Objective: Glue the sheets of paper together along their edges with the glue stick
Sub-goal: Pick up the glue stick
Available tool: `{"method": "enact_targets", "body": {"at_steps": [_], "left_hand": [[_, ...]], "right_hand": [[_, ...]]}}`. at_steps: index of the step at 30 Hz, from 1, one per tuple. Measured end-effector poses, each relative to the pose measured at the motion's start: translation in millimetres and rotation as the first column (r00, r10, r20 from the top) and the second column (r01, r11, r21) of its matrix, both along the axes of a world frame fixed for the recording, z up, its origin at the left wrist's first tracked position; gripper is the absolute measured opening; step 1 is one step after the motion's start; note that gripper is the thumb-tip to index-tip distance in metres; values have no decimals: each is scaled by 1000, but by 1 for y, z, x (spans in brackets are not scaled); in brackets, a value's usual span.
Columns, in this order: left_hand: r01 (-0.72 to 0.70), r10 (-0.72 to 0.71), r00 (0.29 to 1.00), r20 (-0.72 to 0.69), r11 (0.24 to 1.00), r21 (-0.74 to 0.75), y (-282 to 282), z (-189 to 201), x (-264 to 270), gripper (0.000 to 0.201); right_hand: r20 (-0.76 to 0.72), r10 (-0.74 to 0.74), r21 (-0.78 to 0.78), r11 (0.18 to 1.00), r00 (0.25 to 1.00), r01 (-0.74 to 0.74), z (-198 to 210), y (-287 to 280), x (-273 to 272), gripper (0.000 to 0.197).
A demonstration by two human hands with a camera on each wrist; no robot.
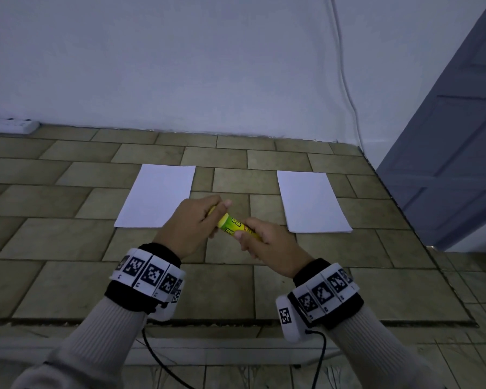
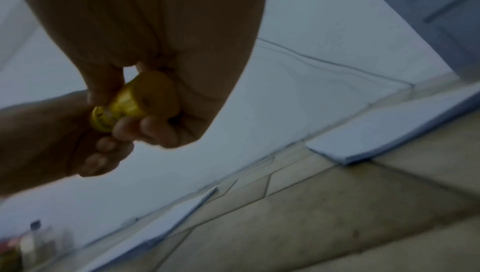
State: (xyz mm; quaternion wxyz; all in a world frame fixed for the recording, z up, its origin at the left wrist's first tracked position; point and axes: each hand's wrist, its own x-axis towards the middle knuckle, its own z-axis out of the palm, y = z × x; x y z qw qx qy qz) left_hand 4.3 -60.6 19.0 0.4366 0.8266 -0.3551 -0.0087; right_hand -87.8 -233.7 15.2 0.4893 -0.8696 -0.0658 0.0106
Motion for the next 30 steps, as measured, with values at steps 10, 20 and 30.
{"method": "enact_targets", "body": {"at_steps": [10,20,30], "left_hand": [[-45,63,966,-250,996,77,-1,-4,3,50],[-11,36,990,-138,984,176,5,-3,4,49],[-28,44,994,-98,986,162,4,-7,9,55]], "right_hand": [[173,-33,-450,886,984,109,0,3,2,32],[124,11,-391,920,992,38,-5,-1,6,28],[106,42,-396,918,993,4,-1,2,6,28]]}}
